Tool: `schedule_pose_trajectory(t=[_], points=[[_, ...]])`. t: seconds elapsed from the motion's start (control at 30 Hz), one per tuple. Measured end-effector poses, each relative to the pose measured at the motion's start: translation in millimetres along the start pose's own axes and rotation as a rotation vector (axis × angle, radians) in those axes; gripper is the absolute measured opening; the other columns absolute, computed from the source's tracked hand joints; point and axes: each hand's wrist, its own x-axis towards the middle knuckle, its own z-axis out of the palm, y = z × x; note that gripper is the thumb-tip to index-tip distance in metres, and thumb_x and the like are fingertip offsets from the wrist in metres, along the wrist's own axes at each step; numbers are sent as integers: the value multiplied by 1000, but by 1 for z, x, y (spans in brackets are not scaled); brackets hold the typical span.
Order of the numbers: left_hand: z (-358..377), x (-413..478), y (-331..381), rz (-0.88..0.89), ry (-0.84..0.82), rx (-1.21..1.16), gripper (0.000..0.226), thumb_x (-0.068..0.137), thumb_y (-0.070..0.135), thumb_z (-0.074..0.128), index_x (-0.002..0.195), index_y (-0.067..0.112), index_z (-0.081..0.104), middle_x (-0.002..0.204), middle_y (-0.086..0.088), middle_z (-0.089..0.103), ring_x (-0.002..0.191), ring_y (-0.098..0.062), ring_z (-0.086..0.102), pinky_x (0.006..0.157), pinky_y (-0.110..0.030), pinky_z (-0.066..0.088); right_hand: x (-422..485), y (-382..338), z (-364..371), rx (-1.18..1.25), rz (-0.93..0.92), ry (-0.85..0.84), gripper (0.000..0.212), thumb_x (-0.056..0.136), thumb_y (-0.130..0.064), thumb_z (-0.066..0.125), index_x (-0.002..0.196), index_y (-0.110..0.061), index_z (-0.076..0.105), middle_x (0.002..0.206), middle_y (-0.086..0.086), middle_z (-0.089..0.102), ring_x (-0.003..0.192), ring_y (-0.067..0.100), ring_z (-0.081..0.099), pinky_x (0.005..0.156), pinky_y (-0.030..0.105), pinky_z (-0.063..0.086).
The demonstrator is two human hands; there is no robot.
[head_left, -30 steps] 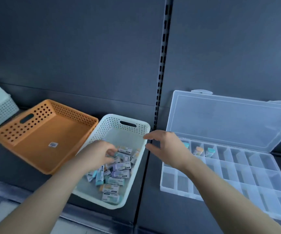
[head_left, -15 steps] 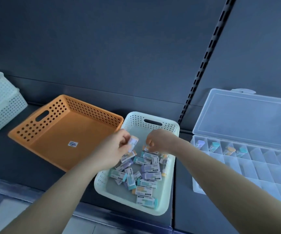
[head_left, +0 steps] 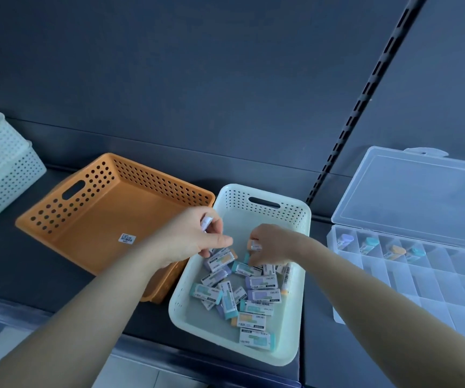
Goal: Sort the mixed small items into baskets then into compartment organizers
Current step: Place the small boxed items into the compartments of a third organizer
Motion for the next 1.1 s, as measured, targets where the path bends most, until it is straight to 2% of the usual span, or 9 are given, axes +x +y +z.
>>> schedule_pose_trajectory(t=[0.1,0.27,0.47,0.57,0.7,0.83,0.97,1.03,1.1], points=[[4,6,4,20,-55,102,22,78,14,77,96,11,65,92,-7,65,54,0,58,50,-16,49,1,-2,0,-7,17,28,26,75,-26,73,88,-5,67,73,3,58,58,14,48,53,25,41],[16,24,9,-32,-148,412,34,75,16,80,105,11,65,98,-5,69,70,-23,70,68,-40,57,-10,3,-11,110,-59,31,18,81,-23,71,70,-16,58,66,-4,55,55,11,49,52,21,37],[40,39,18,-149,-195,797,29,82,24,73,103,6,65,97,-11,71,69,-24,62,62,-27,49,-43,24,-35,327,-81,242,24,81,-33,71,73,-16,57,66,-5,45,56,13,38,51,21,31],[47,44,17,-173,-196,876,28,83,22,72,105,7,65,95,-9,70,64,-22,59,53,-23,45,-58,30,-34,410,-107,296,26,82,-34,70,80,-10,61,67,-3,42,56,11,35,54,22,30],[51,44,16,-136,-228,942,26,83,15,69,108,9,64,94,-4,64,68,-20,56,55,-24,46,-72,37,-27,556,-52,364,31,83,-34,70,86,-4,61,65,-2,37,50,7,30,54,24,27],[43,44,17,-22,-189,764,14,81,21,72,89,12,66,90,-8,70,61,-23,59,62,-35,57,-90,48,-16,777,-24,415,20,86,-27,69,90,-8,65,48,-15,38,44,3,31,47,13,27],[43,35,39,106,-99,499,13,77,34,74,77,25,65,79,6,69,56,-19,63,60,-38,57,-119,68,-14,915,-19,502,8,87,-21,68,92,-16,69,51,-15,44,46,5,33,47,14,29],[56,27,64,172,-41,382,14,75,37,76,75,29,64,82,10,68,64,-21,68,62,-42,59,-135,87,-17,911,37,575,6,86,-22,69,90,-18,69,49,-17,47,44,3,35,47,12,31],[79,21,91,254,23,281,14,76,36,75,76,29,64,84,17,66,61,-15,67,57,-34,58,-153,111,-21,908,84,654,6,84,-24,71,88,-20,69,53,-17,53,45,4,36,47,14,33]])
